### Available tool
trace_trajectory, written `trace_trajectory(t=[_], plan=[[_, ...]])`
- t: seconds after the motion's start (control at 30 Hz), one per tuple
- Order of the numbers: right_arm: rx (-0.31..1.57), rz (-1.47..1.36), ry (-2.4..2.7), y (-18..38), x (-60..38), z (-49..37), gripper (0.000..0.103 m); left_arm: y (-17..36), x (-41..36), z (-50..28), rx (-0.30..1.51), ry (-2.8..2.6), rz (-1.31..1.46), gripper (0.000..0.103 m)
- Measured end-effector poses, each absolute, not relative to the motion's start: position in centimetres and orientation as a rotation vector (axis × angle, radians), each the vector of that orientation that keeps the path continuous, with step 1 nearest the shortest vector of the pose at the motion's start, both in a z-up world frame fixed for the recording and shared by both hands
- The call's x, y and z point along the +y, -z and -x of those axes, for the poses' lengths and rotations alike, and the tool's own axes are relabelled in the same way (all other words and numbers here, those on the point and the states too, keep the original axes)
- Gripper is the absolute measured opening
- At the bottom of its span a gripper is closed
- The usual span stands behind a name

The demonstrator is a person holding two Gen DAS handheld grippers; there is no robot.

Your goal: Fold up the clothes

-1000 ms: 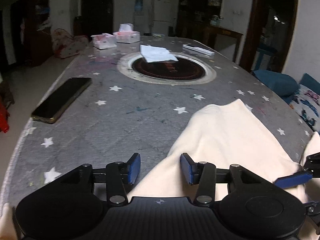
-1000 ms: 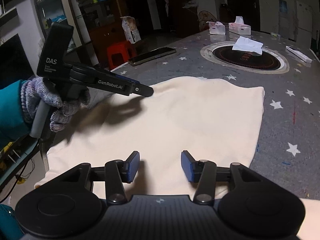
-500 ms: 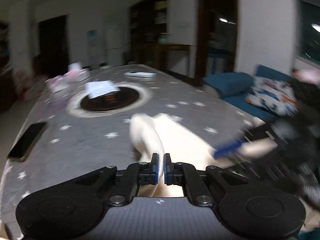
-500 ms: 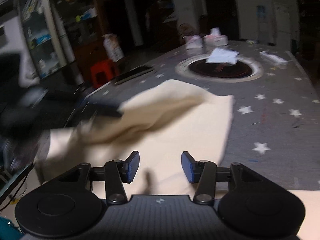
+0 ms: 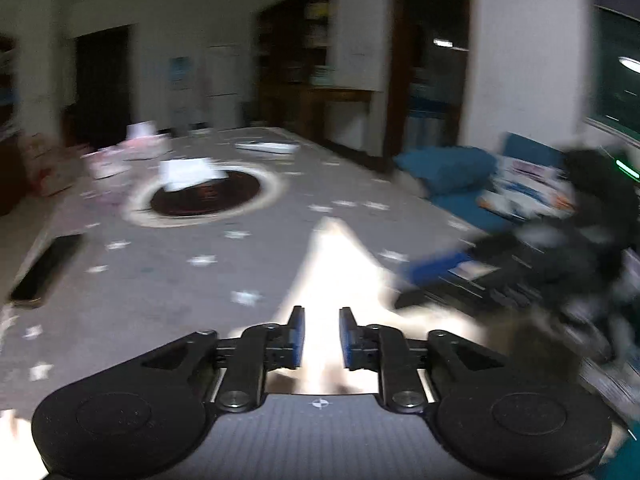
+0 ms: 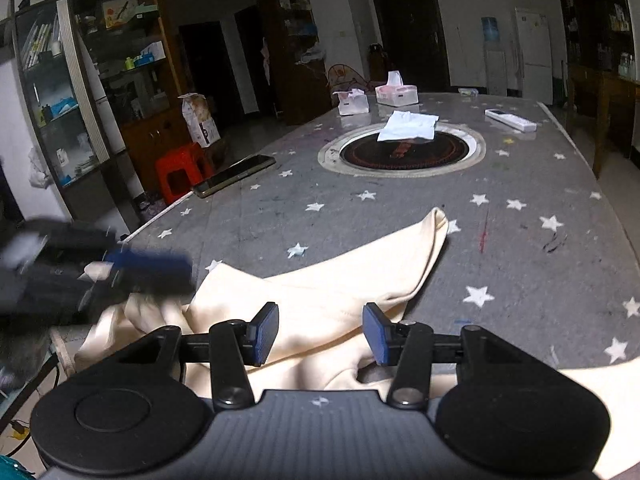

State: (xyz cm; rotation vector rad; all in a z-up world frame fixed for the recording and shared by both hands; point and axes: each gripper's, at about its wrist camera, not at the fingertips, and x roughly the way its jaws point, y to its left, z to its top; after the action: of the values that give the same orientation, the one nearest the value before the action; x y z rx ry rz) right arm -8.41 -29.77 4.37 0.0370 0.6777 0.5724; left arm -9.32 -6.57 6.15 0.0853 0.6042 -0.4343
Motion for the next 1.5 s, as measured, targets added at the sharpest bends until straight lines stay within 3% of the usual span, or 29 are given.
trace_trajectory(t=[0.1,0.17,0.2,0.23,0.33,0.73,1.0,1.1,1.17,1.33,1.4,1.5], plan=[[0.680,-0.042,-0.584,-4.3,-29.7,8.8,0.047,-5.1,-6.0,6.5,0.703,0.349,-0.046,0.036],[0.679,-0.039,-0.592,-4.4,-29.6,9.0,0.047,-4.3,-5.8,5.3,0.773,0.339,-0.021,0.051],[0.679,-0.037,-0.595,-4.4,-29.5,9.2,0.047,-3.8,-5.7,4.8,0.804,0.344,-0.004,0.051],[0.680,-0.035,-0.598,-4.4,-29.5,9.3,0.047,-3.5,-5.5,4.4,0.822,0.356,0.008,0.049],[0.681,-0.026,-0.604,-4.4,-29.2,9.4,0.047,-3.1,-5.4,4.1,0.841,0.408,0.023,0.012],[0.701,-0.014,-0.620,-4.1,-28.6,9.8,0.047,-7.0,-2.4,-0.6,0.617,0.239,-0.143,0.008],[0.743,0.008,-0.619,-3.2,-27.9,9.6,0.048,-3.8,0.9,-5.1,0.673,0.076,-0.179,0.009],[0.750,0.026,-0.619,-3.4,-27.8,9.2,0.048,-2.1,2.1,-6.4,0.720,0.028,-0.173,0.014],[0.747,0.039,-0.620,-3.7,-27.7,8.7,0.049,-2.0,3.0,-6.0,0.715,0.012,-0.157,0.025],[0.733,0.076,-0.629,-4.4,-26.7,6.7,0.065,-3.9,5.4,-3.7,0.680,-0.017,-0.096,0.047],[0.739,0.063,-0.632,-4.3,-26.2,5.9,0.078,-4.8,6.6,-2.2,0.664,-0.041,-0.071,0.048],[0.738,0.076,-0.648,-3.8,-25.0,5.5,0.083,-5.8,8.8,1.0,0.640,-0.081,-0.018,0.057]])
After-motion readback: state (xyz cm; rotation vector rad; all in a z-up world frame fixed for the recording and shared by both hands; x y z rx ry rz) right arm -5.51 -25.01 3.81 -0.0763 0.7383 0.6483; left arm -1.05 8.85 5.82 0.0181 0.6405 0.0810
